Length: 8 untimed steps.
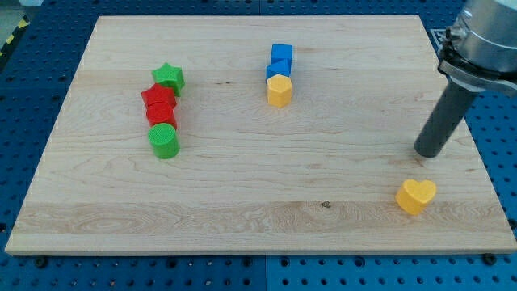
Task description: Move the yellow heart towards the yellow hexagon
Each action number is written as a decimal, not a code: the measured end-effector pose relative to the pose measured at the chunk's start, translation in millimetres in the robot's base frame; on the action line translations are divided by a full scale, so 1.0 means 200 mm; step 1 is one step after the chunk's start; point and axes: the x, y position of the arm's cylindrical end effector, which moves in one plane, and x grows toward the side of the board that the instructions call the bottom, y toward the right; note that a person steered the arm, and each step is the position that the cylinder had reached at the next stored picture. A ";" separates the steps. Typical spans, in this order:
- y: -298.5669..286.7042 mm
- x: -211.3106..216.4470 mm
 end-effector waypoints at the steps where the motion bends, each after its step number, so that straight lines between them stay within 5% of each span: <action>1: 0.05 0.07; 8: 0.20 0.35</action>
